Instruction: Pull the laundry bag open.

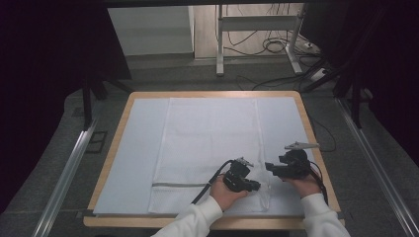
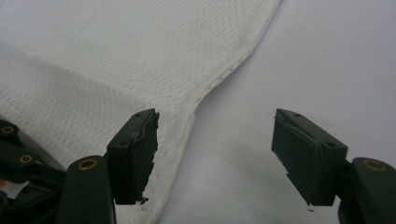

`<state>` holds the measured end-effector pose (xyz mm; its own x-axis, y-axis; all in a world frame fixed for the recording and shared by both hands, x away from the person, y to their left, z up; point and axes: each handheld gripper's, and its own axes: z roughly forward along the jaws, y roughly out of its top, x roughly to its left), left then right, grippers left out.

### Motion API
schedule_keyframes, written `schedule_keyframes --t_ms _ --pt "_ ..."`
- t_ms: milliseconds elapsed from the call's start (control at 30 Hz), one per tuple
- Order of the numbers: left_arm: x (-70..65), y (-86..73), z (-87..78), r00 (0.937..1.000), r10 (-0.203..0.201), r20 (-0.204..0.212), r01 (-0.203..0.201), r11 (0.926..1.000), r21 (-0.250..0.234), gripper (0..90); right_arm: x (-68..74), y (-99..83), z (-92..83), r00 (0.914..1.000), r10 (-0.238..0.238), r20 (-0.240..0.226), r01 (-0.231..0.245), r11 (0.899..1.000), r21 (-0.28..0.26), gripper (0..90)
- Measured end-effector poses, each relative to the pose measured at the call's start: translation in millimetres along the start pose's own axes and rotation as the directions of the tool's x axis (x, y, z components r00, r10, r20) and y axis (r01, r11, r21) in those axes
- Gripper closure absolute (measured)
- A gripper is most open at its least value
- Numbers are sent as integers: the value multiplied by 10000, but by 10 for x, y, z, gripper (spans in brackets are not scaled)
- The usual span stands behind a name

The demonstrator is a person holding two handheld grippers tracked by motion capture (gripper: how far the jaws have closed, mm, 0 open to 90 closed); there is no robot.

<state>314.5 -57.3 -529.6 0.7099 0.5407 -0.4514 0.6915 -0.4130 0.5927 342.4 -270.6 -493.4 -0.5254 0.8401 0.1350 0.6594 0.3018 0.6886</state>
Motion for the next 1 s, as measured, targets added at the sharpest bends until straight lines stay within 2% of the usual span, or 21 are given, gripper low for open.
schedule_keyframes --t_ms 233,433,667,733,1000 --pt "-3 -4 -47 9999 2 170 1 9998 -203 872 62 -12 49 9977 259 -634 -227 9985 508 330" --pt "-5 0 -98 9997 4 263 5 9994 -348 871 95 -9 101 9947 533 -882 -472 9964 699 330" --pt "7 8 -168 9996 22 292 -6 9987 -515 871 81 -3 94 9899 983 -1022 -920 9936 650 328" --pt "2 6 -173 9996 38 267 -24 9986 -533 872 83 -1 92 9858 1174 -1201 -1106 9919 619 325" --pt "-22 5 -220 9997 133 217 -118 9978 -648 872 136 22 128 9776 1410 -1565 -1295 9882 812 343"
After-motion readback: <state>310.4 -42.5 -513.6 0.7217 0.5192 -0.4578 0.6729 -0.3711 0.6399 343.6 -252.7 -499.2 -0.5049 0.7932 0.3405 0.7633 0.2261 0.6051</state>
